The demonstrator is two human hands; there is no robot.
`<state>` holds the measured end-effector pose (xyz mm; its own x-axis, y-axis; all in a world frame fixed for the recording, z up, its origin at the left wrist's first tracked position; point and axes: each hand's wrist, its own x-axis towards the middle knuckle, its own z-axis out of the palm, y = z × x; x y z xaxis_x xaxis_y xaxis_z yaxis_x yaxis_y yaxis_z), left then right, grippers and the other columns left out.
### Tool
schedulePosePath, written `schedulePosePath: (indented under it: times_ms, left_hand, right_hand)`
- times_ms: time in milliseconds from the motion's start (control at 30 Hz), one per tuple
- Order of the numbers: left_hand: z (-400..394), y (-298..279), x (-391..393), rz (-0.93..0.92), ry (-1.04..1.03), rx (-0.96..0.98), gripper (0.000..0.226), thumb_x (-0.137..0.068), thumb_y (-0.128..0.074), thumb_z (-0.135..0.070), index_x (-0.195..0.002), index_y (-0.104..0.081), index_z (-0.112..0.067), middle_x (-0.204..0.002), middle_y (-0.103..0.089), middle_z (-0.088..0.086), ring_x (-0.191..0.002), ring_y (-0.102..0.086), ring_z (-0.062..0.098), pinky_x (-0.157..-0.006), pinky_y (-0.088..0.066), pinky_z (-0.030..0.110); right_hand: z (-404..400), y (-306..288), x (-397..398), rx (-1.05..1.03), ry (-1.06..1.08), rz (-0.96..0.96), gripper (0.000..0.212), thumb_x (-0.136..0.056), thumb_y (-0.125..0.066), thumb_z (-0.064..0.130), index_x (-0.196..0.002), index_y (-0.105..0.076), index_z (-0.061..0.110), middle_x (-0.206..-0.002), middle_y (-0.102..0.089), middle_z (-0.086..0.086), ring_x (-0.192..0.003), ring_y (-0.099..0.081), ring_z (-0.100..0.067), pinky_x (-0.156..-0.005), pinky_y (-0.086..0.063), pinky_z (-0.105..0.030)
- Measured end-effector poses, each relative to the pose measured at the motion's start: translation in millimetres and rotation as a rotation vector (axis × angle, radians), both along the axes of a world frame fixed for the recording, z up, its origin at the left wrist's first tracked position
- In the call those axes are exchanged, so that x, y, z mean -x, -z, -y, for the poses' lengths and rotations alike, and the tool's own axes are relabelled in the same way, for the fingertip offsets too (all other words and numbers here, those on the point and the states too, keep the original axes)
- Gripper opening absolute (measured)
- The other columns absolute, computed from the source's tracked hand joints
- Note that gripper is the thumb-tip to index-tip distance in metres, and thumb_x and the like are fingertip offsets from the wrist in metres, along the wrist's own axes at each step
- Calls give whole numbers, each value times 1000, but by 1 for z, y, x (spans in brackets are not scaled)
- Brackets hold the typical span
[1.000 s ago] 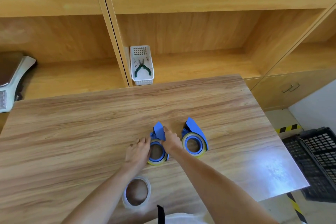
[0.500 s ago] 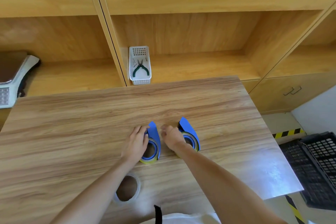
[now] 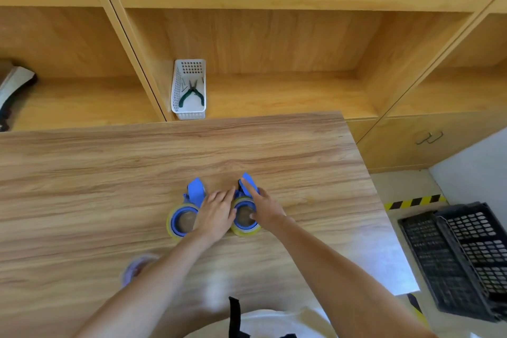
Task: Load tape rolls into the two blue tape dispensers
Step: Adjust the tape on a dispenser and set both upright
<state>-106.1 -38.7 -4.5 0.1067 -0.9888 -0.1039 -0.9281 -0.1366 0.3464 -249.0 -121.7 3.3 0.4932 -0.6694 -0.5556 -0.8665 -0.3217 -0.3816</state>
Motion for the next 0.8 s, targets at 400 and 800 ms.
schedulePosePath:
  times_ms: [400, 800]
  left_hand:
    - [1, 7, 12, -26, -150, -140, 65, -95, -47, -47, -149, -26, -18, -145, -42, -2, -135, -32, 18, -110, -32, 34]
    - [32, -27, 26, -1447, -762, -239, 48, -97, -36, -53, -114, -58, -14, -114, -67, 11, -107, -62, 24, -99, -45, 38]
  right_hand:
    - [8, 5, 8, 72, 3, 63, 108, -91, -56, 3, -142, 20, 60, -117, -58, -13, -101, -63, -35, -87, -51, -43]
    - [58, -15, 40, -165, 443, 611, 104, -77, -63, 2, -145, -2, 52, -123, -61, 2, -101, -67, -30, -84, -57, -45]
